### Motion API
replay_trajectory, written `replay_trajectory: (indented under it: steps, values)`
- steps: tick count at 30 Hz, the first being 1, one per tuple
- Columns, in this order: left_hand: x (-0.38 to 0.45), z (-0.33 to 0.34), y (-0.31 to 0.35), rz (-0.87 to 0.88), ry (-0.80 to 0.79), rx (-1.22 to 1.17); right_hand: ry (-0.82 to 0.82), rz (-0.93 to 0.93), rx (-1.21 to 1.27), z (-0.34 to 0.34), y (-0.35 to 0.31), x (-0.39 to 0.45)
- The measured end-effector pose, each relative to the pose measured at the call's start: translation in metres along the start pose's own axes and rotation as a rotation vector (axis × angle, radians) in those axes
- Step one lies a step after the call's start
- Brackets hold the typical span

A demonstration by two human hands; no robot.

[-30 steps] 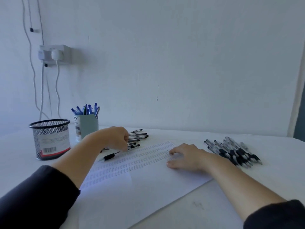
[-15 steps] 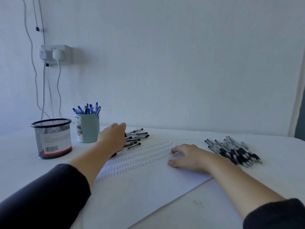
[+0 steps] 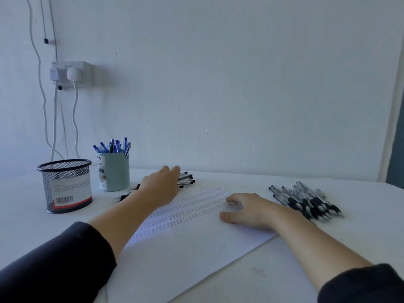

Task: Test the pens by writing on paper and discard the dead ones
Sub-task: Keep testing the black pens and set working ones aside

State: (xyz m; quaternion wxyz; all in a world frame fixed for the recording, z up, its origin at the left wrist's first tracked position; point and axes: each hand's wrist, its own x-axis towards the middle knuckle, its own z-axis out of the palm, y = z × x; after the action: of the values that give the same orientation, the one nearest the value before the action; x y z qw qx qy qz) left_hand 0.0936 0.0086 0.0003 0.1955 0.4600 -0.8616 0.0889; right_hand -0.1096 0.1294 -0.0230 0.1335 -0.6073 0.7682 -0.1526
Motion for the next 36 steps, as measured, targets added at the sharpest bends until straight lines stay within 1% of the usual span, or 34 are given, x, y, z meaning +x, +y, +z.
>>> replay_trajectory:
  steps: [3,4,6,10,14,19,24,26,29,33,36]
  values:
    - [0.000,0.000,0.007,0.032,0.260,-0.085,-0.002,0.008,0.002,0.001,0.001,0.001]
    - [-0.002,-0.001,0.010,0.037,0.312,-0.088,-0.004,0.012,0.000,0.001,0.001,0.002]
    - [-0.007,-0.003,0.016,0.039,0.356,-0.073,-0.003,0.014,-0.001,0.001,0.001,0.003]
    - [-0.015,-0.002,0.026,0.058,0.334,0.006,0.003,0.019,-0.003,0.001,0.000,0.003]
    - [-0.016,-0.001,0.030,0.057,0.377,0.073,-0.005,0.017,-0.005,0.001,0.000,0.004]
    - [-0.016,-0.002,0.029,0.035,0.442,0.021,-0.003,0.024,0.006,0.001,0.001,0.004]
    - [-0.018,-0.003,0.029,0.031,0.394,0.034,-0.003,0.021,0.008,0.001,0.001,0.003]
    - [-0.018,-0.002,0.030,0.047,0.378,0.048,0.001,0.027,0.011,0.001,0.001,0.003]
    - [-0.019,0.000,0.029,0.078,0.401,0.011,0.004,0.028,0.015,0.001,0.000,0.002]
    - [-0.018,0.001,0.028,0.093,0.384,-0.009,0.012,0.024,0.015,0.000,-0.001,0.000]
    - [-0.017,0.002,0.026,0.188,0.348,-0.075,0.013,0.004,0.027,-0.003,-0.003,-0.005]
